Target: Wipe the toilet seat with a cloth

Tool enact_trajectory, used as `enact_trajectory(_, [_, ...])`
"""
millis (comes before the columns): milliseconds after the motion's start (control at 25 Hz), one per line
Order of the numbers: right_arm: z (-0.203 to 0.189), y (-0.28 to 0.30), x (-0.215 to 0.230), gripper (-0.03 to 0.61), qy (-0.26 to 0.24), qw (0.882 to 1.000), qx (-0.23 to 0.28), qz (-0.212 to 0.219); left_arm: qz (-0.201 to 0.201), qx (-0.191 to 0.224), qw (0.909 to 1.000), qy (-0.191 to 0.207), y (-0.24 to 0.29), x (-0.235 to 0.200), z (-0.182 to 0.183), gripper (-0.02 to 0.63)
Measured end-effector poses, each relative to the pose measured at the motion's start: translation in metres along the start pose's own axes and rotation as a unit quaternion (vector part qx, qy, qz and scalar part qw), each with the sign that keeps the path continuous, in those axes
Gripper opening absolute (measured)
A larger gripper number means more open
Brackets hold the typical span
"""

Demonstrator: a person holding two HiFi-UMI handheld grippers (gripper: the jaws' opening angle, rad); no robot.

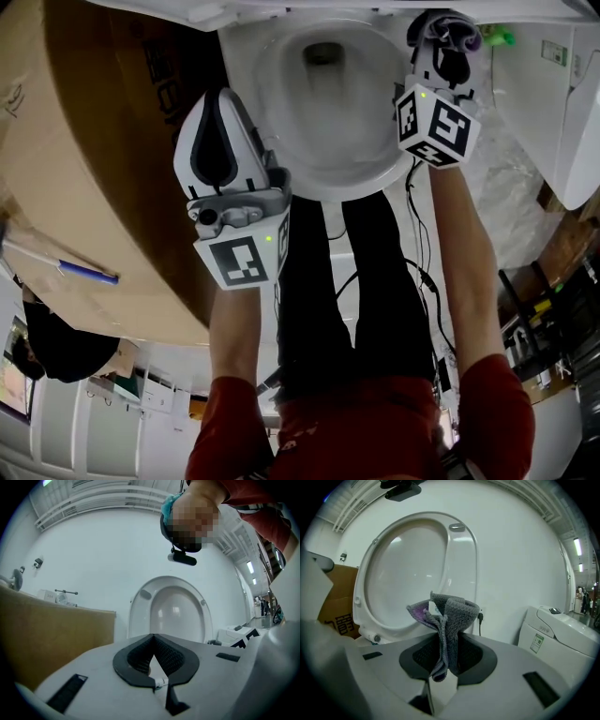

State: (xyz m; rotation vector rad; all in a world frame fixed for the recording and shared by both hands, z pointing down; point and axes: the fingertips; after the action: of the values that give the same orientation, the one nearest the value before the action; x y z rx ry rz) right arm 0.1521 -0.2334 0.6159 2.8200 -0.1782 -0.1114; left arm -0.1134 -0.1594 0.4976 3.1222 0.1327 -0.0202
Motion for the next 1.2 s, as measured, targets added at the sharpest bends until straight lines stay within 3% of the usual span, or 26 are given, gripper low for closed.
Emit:
enact_trajectory(560, [-0.017, 0.016, -0.066, 0.075, 0.074, 0.996, -0.045, 0.035, 0.034, -0.013, 0.9993, -0.012, -0.016, -0.039, -0.004, 0.012])
enact_trajectory(1200, [-0.019, 0.039, -0.193, 0.075, 0.126, 0.977, -0.091, 0.146, 0.06, -0.023, 0.9977, -0.023, -0.038, -0.077, -0.006, 0.012])
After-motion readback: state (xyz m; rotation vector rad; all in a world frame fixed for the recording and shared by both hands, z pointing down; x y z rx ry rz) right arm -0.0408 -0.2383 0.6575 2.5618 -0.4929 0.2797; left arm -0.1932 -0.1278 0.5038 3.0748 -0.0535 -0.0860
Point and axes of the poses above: the fingertips, and each gripper's own axes: y forward along the fingers, x to its right, z out of its top, and after that the axes turned 9 degrees about z, right-handed
